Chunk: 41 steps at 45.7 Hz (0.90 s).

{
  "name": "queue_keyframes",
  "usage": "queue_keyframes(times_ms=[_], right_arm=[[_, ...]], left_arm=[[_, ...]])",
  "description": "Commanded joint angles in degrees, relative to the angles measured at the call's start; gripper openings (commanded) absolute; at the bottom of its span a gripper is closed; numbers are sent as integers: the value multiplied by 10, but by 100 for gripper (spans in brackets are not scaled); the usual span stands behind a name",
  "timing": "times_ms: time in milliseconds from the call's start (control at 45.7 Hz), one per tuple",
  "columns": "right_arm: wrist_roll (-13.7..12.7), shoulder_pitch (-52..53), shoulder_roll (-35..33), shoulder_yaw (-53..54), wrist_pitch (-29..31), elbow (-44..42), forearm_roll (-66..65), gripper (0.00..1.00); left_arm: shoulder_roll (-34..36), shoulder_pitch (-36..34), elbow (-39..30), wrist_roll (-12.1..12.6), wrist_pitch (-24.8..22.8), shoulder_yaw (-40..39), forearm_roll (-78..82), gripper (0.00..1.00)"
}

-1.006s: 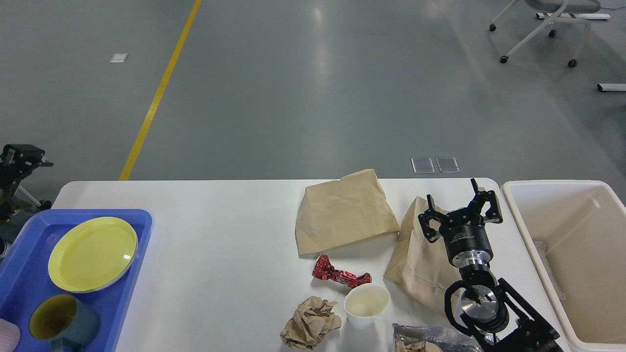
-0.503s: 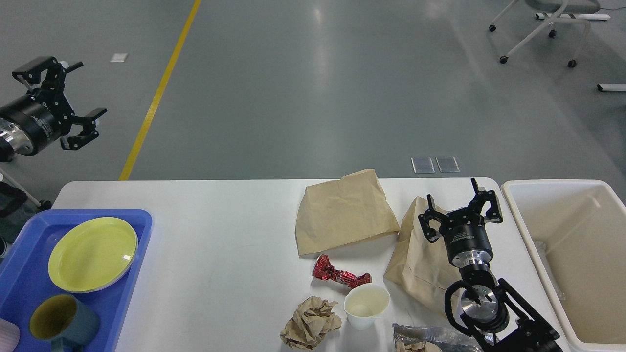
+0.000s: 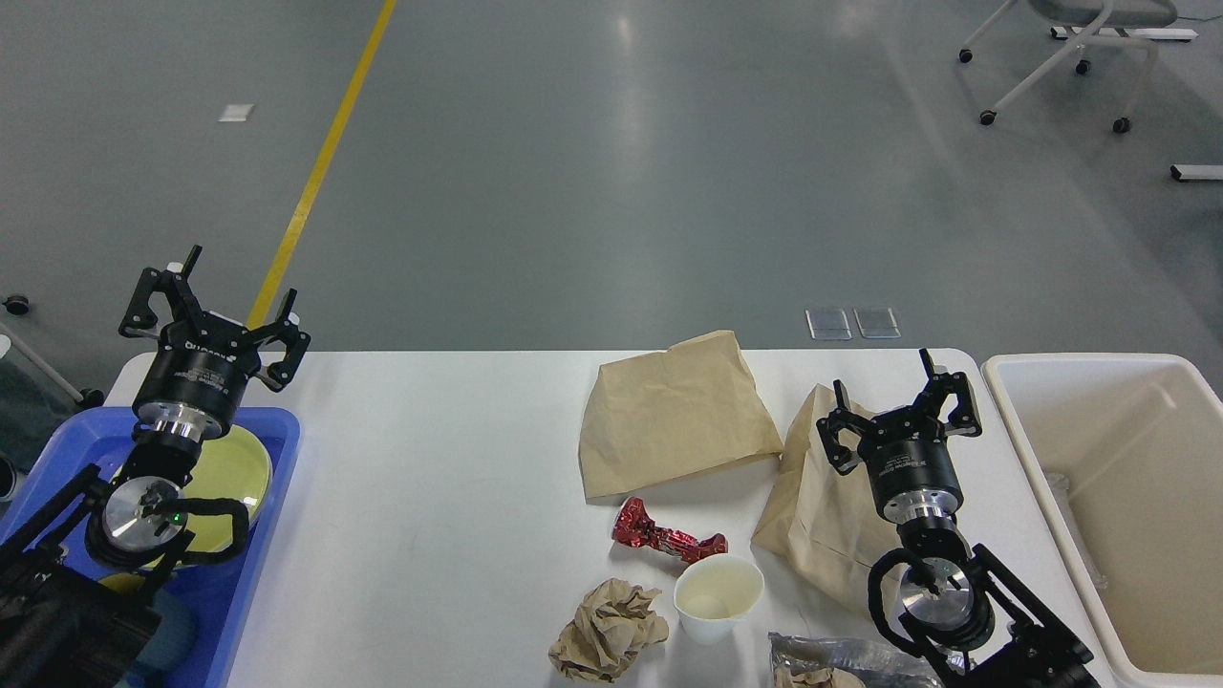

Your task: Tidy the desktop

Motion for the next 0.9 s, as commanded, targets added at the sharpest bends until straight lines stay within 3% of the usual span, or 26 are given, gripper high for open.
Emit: queue_keyframes(times_ms=[0,197,437,525,590,875], right_arm=[[0,0,0,0,0,0,0,100],[0,0,1,0,0,0,0,100],[0,0,0,0,0,0,0,100],[0,0,0,0,0,0,0,100],[0,0,0,0,0,0,0,100],[0,0,0,0,0,0,0,100]], left_arm=[[-7,62,-41,24,-4,-42,18,96],[-17,111,-45,27,-6,-51,22,96],[-8,118,-57,34,-6,-107,36,96],[5,125,-57,29,-35,-118,43,96],[7,114,-52,30,-57,-136,41,96],[-3,66,9,31,-55,-175,40,96]])
